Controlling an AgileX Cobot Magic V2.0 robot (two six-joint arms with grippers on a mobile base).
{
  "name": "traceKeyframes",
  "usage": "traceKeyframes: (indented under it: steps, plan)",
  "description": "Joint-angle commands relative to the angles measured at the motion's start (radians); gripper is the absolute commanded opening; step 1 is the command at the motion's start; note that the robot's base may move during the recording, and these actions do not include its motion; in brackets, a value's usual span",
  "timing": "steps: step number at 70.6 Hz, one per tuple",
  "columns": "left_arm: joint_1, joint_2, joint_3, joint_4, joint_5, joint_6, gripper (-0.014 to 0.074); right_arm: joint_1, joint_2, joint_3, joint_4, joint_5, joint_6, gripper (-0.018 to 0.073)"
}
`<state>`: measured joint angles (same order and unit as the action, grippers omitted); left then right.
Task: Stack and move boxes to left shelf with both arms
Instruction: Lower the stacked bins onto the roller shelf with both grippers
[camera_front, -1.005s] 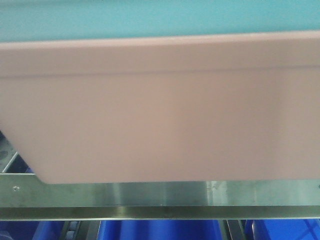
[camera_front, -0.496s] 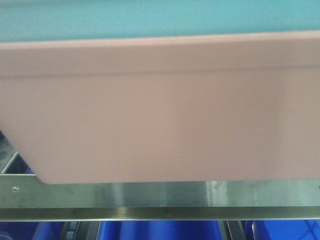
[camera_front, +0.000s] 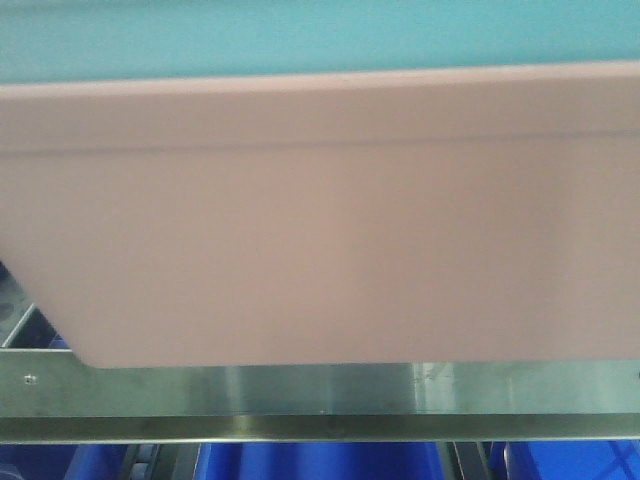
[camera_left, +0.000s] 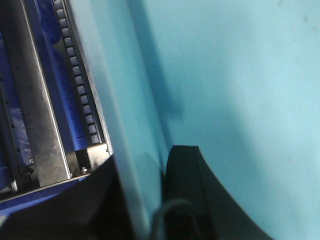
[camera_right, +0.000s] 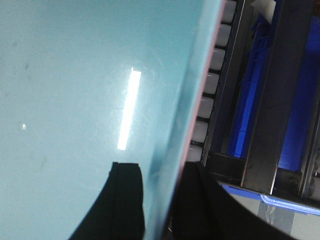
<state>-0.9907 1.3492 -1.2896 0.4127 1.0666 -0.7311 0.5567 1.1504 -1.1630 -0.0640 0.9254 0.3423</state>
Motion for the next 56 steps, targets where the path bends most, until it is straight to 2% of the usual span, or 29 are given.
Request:
traceKeyframes:
  steps: [1, 14, 23, 40, 56]
  plan:
    - [-0.015, -0.033, -0.037, 0.036, -0.082, 0.038, -0.0003, -0.004, -0.033, -0.041, 0.009, -0.091, -0.005, 0.0032]
    - [-0.015, -0.033, -0.037, 0.099, -0.096, 0.044, -0.0003, -0.004, -0.033, -0.041, 0.009, -0.087, -0.006, 0.0032]
    - [0.001, -0.033, -0.037, 0.132, -0.152, 0.044, -0.0003, -0.004, -0.014, -0.043, 0.009, -0.1, -0.008, 0.0032]
    - [0.112, -0.001, -0.037, 0.113, -0.281, 0.044, -0.0003, -0.004, 0.089, -0.075, 0.002, -0.169, -0.066, 0.0032]
    - [0.197, 0.065, -0.037, 0.113, -0.393, 0.044, -0.0003, -0.006, 0.249, -0.225, 0.0, -0.143, -0.166, 0.0032]
